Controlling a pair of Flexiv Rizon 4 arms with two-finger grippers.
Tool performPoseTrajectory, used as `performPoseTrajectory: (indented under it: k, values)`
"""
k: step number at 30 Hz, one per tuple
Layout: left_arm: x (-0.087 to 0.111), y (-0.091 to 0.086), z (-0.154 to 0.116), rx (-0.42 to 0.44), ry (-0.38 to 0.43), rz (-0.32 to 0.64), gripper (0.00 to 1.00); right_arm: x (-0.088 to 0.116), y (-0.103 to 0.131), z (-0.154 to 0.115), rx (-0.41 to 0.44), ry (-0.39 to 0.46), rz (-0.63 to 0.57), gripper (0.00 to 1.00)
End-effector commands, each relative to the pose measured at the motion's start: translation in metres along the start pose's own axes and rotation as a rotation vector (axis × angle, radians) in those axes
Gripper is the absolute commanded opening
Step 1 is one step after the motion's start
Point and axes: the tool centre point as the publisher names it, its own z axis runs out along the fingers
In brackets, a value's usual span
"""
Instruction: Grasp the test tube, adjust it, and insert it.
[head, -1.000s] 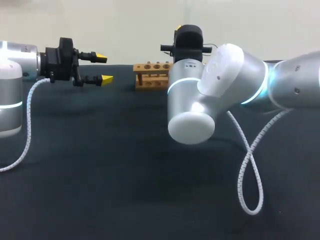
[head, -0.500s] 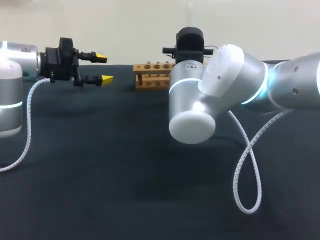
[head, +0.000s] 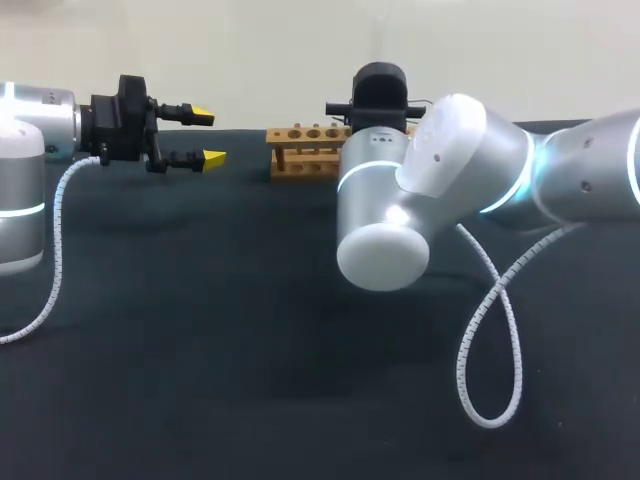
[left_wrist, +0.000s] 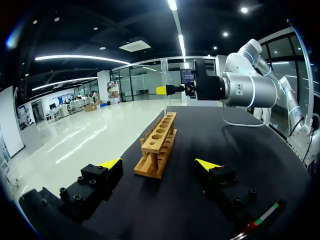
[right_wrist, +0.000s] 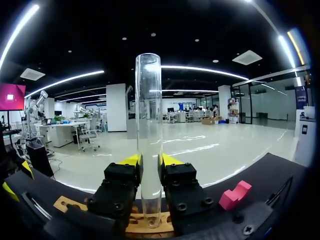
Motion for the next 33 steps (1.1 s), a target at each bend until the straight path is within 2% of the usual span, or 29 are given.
performPoseTrajectory:
  k: [1,28,29,30,31,33]
  values:
    - [0.001,-0.002,-0.001,-0.005,-0.005,0.004,1.00,0.005,0.002,0.004,0.002,0.001,0.003,0.00]
    - [0.001,-0.002,-0.001,-0.005,-0.005,0.004,1.00,0.043,0.002,0.007,0.047,0.060,0.061,0.00]
    - [0.001,-0.002,-0.001,-0.005,-0.005,0.004,1.00,0.044,0.001,0.007,0.048,0.062,0.065,0.01]
    - [0.001,-0.002,-0.001,-0.005,-0.005,0.004,1.00,0.045,0.001,0.007,0.049,0.064,0.069,0.14]
    - [0.001,-0.002,-0.001,-0.005,-0.005,0.004,1.00,0.046,0.000,0.007,0.050,0.064,0.070,0.20]
    - [0.001,-0.002,-0.001,-0.005,-0.005,0.004,1.00,0.046,0.000,0.007,0.051,0.066,0.072,0.20]
